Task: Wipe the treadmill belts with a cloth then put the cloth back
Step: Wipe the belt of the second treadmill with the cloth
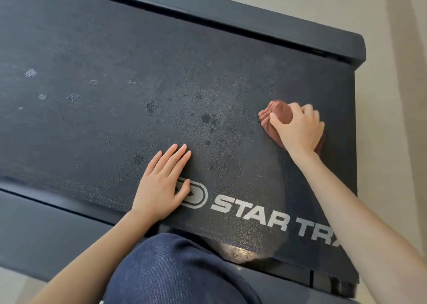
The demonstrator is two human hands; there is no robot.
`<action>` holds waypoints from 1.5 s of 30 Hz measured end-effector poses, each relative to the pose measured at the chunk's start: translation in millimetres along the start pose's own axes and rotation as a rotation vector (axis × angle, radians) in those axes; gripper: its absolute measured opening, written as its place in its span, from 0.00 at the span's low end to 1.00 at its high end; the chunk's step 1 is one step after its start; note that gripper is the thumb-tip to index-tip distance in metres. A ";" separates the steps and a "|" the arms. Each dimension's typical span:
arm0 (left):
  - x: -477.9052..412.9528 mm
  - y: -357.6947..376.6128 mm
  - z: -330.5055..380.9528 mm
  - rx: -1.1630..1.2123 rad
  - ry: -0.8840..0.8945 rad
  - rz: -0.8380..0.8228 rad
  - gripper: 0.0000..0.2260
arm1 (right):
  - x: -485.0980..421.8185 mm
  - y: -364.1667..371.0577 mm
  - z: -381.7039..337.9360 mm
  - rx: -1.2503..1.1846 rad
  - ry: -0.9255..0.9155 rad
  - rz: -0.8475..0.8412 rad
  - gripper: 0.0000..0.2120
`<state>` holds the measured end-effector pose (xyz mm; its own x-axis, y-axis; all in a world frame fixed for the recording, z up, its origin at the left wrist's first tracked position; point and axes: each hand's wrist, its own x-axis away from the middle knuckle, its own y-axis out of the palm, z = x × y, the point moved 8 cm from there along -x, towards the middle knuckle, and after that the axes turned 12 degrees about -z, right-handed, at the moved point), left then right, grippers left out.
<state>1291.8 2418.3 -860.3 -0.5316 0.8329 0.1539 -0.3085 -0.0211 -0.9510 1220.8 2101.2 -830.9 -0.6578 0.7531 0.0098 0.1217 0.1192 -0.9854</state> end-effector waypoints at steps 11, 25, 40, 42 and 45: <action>1.5 2.0 3.3 -0.072 -0.005 -0.034 0.26 | 117.1 16.1 -70.0 -0.027 -0.632 -0.043 0.18; 19.7 -38.1 -74.6 -0.229 0.135 -0.014 0.24 | 0.3 34.5 -158.1 0.024 -0.148 -0.024 0.24; 60.7 -44.6 -213.6 -0.029 -0.331 0.095 0.34 | -1.2 36.5 -194.5 0.029 -0.215 0.006 0.24; 59.6 -42.8 -211.7 -0.058 -0.322 0.095 0.34 | -14.8 39.1 -196.3 0.053 -0.074 0.021 0.25; 58.6 -42.9 -212.4 -0.062 -0.313 0.099 0.34 | 8.6 40.2 -213.0 0.060 -0.089 0.083 0.22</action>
<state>1441.4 2585.5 -867.4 -0.7759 0.6183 0.1254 -0.1995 -0.0519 -0.9785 1378.4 2250.3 -834.1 -0.7112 0.6978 -0.0848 0.1360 0.0182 -0.9905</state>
